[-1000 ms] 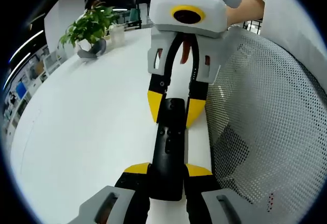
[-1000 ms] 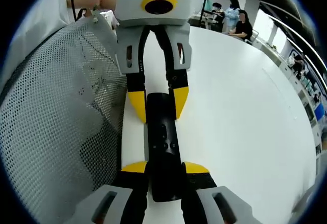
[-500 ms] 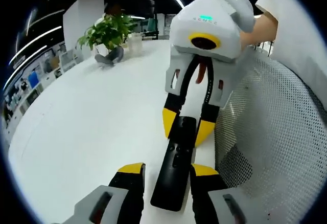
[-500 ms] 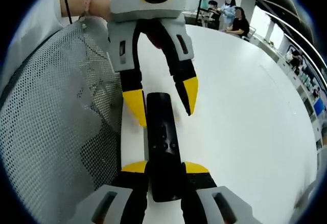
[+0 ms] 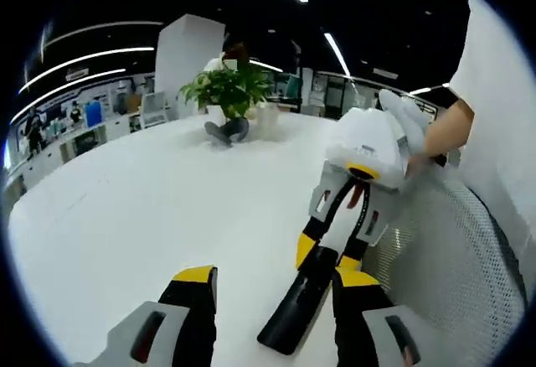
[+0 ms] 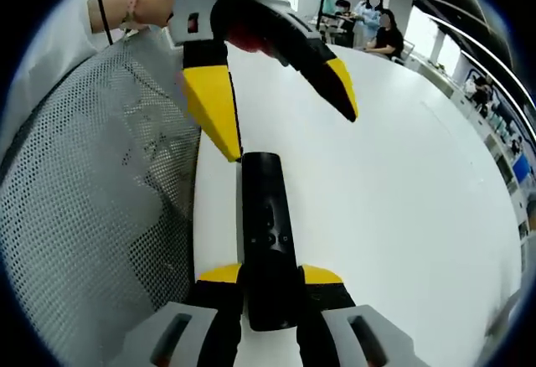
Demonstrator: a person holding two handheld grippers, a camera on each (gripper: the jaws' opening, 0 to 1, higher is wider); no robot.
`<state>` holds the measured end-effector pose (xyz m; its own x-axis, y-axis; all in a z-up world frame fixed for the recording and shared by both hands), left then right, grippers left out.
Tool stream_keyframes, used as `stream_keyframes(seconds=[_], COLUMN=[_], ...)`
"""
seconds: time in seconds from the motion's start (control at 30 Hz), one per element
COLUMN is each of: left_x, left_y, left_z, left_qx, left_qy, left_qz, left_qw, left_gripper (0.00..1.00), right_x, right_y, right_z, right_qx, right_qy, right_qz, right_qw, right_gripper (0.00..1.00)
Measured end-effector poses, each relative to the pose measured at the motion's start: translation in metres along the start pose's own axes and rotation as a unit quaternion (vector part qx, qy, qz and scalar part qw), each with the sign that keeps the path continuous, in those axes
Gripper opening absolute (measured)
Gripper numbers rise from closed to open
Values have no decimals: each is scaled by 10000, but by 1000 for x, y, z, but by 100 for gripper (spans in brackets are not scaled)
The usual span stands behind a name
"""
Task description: Press the specified remote control buttons in sequence, fully releasing each button before pressing the next.
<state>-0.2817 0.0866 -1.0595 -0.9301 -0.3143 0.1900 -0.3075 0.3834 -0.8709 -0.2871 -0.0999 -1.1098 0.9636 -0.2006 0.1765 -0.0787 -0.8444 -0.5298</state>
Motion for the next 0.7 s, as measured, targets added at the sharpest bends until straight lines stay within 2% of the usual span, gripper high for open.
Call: stream_keyframes(seconds=[0.13, 0.2, 0.3, 0.7], left_x=[-2, -3, -4, -4], left_y=[-3, -5, -4, -3], left_z=[-11, -17, -24, -35], left_qx=[266, 516, 697, 1024], left_qy=[-237, -365, -515, -846], left_qz=[-157, -327, -460, -664], left_qw=[9992, 9975, 9952, 9889], left_gripper=[63, 67, 70, 84], right_x=[5, 10, 16, 40], right_y=[0, -1, -3, -6], right_z=[2, 4, 7, 18], right_qx=[-6, -8, 12, -29], right_qy=[5, 0, -8, 0], right_qz=[29, 49, 127, 186], right_qw=[10000, 10000, 9999, 9998], right_gripper=[22, 22, 22, 22])
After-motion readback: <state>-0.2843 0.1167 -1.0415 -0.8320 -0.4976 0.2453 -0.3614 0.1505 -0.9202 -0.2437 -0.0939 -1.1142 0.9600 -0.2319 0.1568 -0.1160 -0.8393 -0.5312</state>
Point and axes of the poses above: the point that each gripper's makers call its tool centre point, and the gripper's own axes: z roughly forward along the fingers, x roughly to its right, y roughly out of its underside, the point moved 10 cm from there along -z, roughly backward along the fingers, and after that the axes turned 11 degrees about y, right-handed, at the moved point
